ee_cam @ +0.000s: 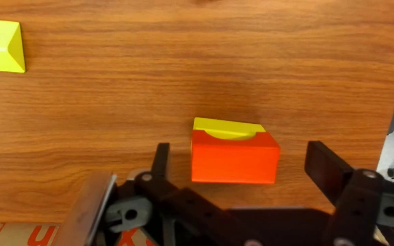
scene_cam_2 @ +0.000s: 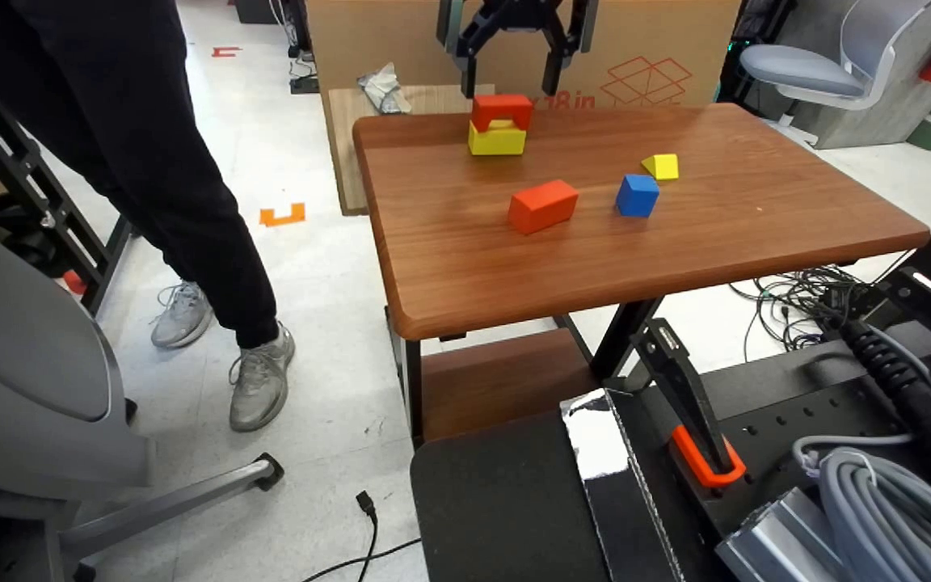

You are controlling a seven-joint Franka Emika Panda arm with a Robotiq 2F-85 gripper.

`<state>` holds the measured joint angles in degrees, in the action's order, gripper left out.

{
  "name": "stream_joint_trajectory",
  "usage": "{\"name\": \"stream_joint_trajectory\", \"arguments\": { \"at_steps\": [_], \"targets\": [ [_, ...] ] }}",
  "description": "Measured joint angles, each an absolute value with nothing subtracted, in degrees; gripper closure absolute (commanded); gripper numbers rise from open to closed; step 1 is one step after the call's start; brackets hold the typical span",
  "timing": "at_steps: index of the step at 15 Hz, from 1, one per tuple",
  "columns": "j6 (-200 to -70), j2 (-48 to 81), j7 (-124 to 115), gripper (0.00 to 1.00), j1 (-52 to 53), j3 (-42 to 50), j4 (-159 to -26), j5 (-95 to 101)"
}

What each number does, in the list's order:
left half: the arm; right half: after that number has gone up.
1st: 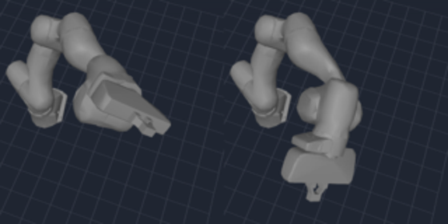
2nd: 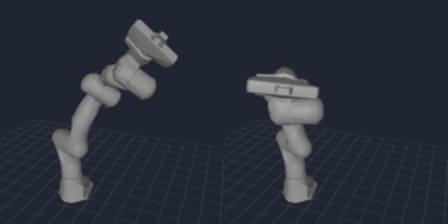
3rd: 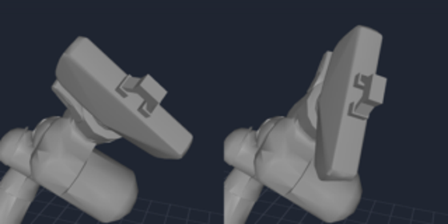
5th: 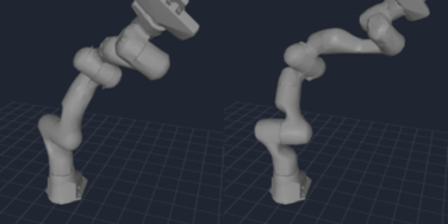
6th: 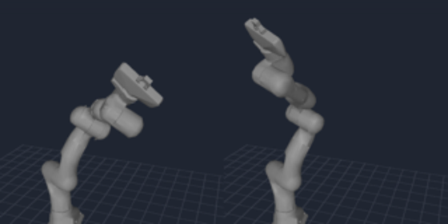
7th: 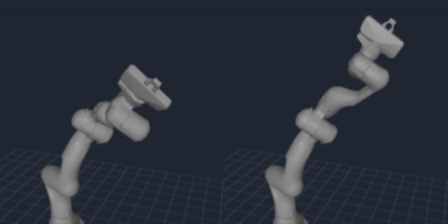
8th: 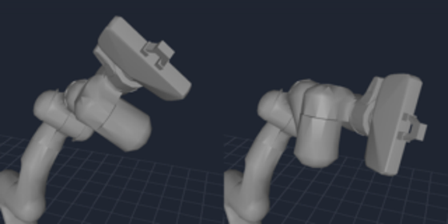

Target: Pick up the orange object from the yellow object and put on the table

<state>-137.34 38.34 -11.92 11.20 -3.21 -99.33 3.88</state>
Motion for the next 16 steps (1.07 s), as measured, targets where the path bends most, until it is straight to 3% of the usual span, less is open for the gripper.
{"name": "stream_joint_trajectory", "arguments": {
  "at_steps": [5,6,11,16],
  "targets": [
    [-136.2,40.0,-11.9,0.0,11.7,-3.0,-97.6,4.4],
    [-136.1,40.3,-11.9,0.19,11.8,-2.9,-97.1,4.5],
    [-135.8,41.9,-11.9,0.58,12.3,-2.2,-94.8,5.4],
    [-133.1,42.1,-11.9,0.59,12.1,-1.8,-92.8,5.3]
  ]
}}
